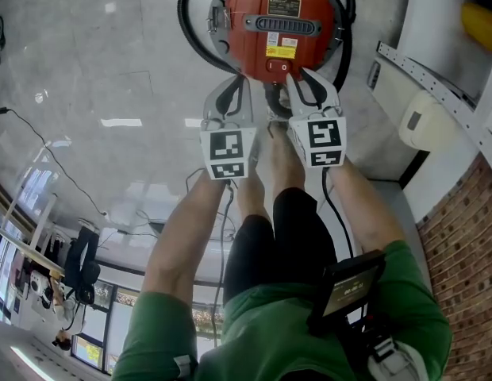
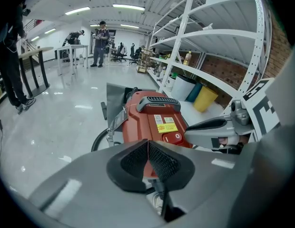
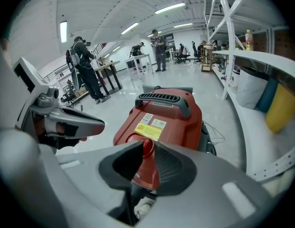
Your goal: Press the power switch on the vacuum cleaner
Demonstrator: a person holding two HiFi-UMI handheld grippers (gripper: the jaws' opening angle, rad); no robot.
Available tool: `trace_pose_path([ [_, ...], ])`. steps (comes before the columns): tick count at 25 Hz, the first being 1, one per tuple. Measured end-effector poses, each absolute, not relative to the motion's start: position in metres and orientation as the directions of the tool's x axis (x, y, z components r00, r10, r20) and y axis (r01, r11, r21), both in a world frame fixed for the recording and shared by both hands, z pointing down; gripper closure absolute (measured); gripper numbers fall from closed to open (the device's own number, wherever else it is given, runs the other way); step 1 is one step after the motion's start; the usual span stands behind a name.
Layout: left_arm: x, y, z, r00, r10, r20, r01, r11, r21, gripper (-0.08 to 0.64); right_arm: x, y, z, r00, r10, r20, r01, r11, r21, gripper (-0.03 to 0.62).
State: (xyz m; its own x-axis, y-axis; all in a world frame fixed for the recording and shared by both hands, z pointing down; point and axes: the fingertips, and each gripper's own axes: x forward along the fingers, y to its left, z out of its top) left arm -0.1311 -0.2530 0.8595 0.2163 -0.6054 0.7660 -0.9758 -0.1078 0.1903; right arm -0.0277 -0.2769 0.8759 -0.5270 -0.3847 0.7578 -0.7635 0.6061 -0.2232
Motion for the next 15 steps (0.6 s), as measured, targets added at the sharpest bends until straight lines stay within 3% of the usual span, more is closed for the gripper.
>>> trace_pose_path([
  [15, -0.1352, -0.2527, 0.8579, 0.206, -0.606, 0.768, -0.978, -0.098, 0.186, 0.549, -0.0258, -0.2792, 0.8826, -0.525, -0.382, 0.760, -0.765, 0.604, -0.225, 0.531],
])
